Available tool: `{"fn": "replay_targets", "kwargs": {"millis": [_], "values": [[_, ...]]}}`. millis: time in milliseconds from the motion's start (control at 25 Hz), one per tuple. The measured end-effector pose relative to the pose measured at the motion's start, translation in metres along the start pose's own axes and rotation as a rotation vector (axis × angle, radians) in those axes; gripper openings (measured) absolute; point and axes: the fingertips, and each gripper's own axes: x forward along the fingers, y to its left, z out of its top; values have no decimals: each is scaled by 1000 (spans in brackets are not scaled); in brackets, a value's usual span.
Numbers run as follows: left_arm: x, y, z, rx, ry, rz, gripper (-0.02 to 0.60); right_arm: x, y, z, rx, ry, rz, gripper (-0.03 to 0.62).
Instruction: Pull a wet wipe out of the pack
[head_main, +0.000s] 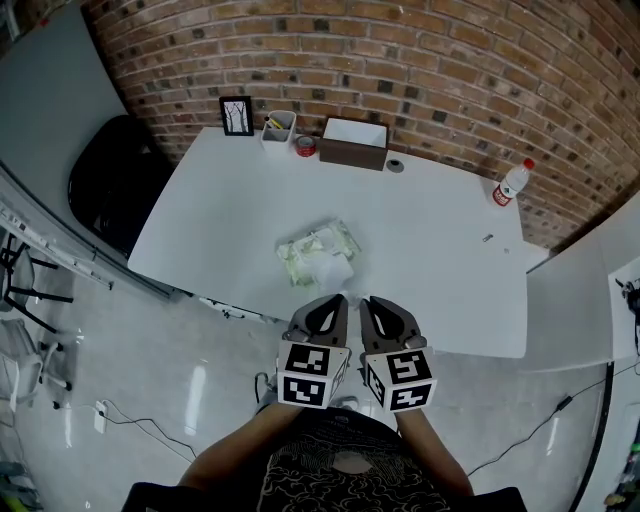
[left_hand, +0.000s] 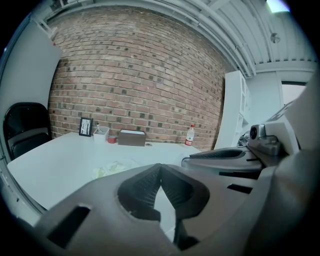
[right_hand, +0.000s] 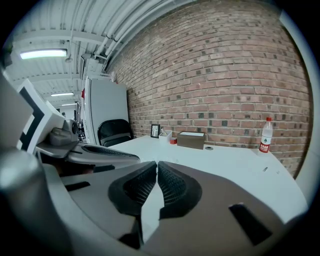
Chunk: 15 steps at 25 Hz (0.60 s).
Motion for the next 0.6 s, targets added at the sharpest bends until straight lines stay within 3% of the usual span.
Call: {"fn": "replay_targets", "kwargs": {"millis": [600], "values": [[7, -14, -5, -3, 10, -15, 11, -8, -13, -4, 4, 2, -17, 21]]}}
